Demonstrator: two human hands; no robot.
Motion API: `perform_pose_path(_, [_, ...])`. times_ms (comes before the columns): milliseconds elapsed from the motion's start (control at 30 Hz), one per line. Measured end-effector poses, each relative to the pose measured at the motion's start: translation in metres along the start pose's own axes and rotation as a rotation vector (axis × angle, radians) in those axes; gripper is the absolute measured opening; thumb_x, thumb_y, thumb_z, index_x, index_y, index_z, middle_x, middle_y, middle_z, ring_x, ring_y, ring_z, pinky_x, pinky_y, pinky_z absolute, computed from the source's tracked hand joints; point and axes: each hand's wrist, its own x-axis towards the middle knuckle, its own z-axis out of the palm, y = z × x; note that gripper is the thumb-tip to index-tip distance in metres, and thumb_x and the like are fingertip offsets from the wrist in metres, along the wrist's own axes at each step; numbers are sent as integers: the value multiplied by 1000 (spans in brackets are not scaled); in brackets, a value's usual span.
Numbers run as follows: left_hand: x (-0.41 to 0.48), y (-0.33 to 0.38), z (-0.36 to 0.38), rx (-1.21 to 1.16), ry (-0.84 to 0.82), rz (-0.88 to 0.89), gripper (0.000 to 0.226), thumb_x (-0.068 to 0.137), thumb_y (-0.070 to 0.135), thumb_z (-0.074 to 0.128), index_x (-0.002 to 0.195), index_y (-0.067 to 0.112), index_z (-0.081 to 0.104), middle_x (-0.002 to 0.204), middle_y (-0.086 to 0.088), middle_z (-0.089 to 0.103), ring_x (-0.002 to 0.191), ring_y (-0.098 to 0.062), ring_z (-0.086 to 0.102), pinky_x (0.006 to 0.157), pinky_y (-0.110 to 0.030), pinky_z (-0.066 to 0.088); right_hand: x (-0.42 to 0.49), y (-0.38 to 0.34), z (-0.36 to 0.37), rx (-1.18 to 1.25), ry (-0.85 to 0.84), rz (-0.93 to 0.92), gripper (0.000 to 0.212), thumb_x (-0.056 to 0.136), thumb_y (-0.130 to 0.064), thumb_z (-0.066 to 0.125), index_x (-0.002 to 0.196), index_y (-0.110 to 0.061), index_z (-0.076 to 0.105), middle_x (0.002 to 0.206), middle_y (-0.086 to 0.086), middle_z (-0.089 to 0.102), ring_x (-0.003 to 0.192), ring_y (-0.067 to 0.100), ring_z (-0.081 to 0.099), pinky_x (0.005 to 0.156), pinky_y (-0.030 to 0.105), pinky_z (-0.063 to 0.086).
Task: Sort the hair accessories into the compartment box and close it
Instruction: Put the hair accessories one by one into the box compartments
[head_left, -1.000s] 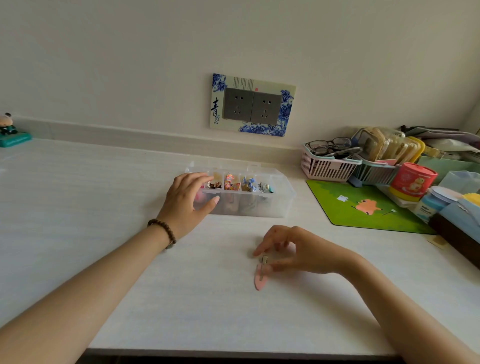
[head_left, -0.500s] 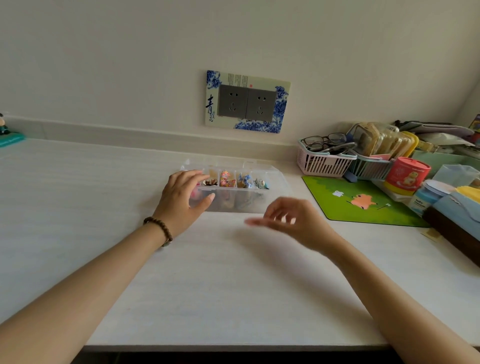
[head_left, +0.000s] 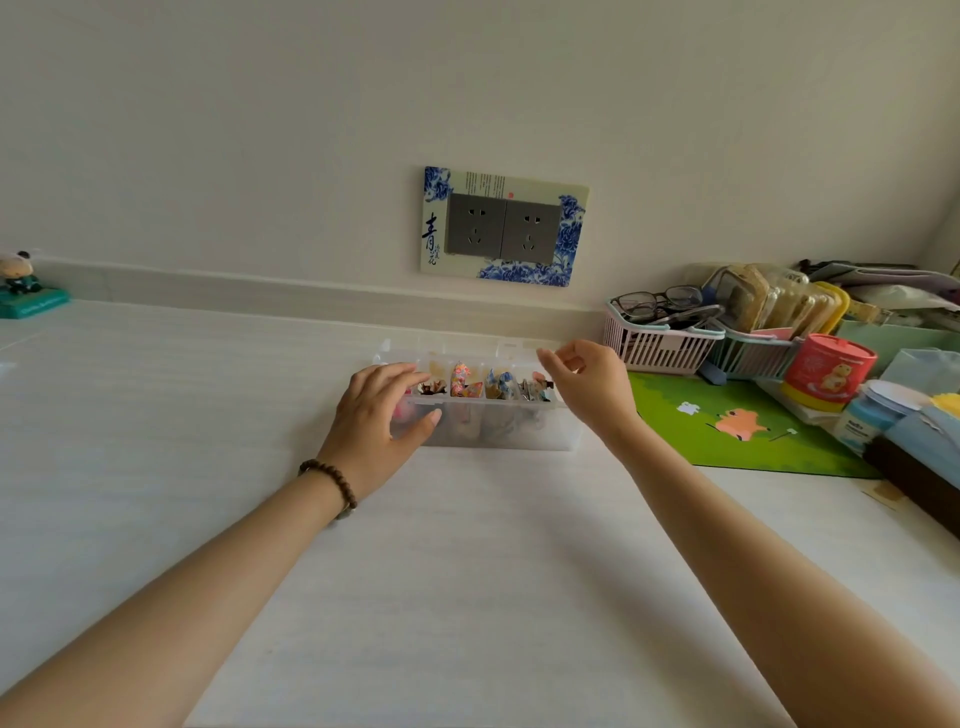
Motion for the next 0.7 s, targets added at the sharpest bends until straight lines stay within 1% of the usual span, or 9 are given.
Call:
perform_pose_path(67, [1,0,0,0,0,4,54,79,54,43,118,19,55,126,-1,53,120,-16,35,103,-31,29,-4,2,-4,-24,-37,-61,36,91,-43,50,86,-15,71,89,-1,70,82,15,60,71,30,46])
perform_pose_path(133, [1,0,0,7,-1,9,52,79,53,44,118,19,55,126,-1,53,119,-17,37,103,-34,31,-8,5,-6,-76,-102,-137,42,94,-44,41,93,-17,73,105,3,71,97,19,61,85,37,48])
perform_pose_path(200, [1,-1,0,11,3,13,51,80,52,45,117,20,56,125,-1,54,119,-18,38,103,-36,33,-14,7,-8,-117,-134,-190,45,96,-43,36,97,-17,74,110,6,70,106,22,60,94,42,44])
perform_pose_path(333, [1,0,0,10,-1,6,50,80,52,45,117,20,56,125,-1,54,119,-18,38,103,-37,33,-23,12,-10,-280,-140,-303,46,98,-41,31,107,-19,70,115,1,68,114,19,52,94,30,30])
perform_pose_path(433, [0,1,-1,17,0,9,51,80,52,45,117,20,56,126,-1,53,119,-19,38,103,-38,34,-21,14,-10,-371,-165,-314,49,97,-46,28,111,-21,68,127,-3,59,123,16,45,99,30,26])
perform_pose_path(533, [1,3,-3,-5,-8,-10,55,80,52,44,120,16,54,127,-2,52,121,-18,37,104,-33,30,-16,16,-13,-191,-164,-255,45,96,-45,31,113,-21,65,128,1,58,121,18,48,103,37,35])
perform_pose_path(600, [2,3,-5,-51,33,-39,58,80,51,45,123,13,51,129,-4,50,122,-16,35,103,-23,25,-10,20,-16,-47,-28,-199,39,96,-38,38,113,-15,65,123,7,61,116,21,53,100,39,41])
perform_pose_path(667, [4,3,-8,-148,75,-138,61,80,50,47,129,13,44,134,-4,44,125,-17,33,100,-14,21,-6,28,-17,65,72,-84,36,95,-34,45,115,-9,61,121,9,59,117,23,52,100,36,40])
perform_pose_path(700, [5,3,-8,-215,65,-228,64,81,49,50,133,13,38,137,-4,40,127,-18,31,99,-14,20,-5,31,-17,153,55,12,37,94,-35,46,120,-10,57,125,7,57,119,22,50,100,34,39])
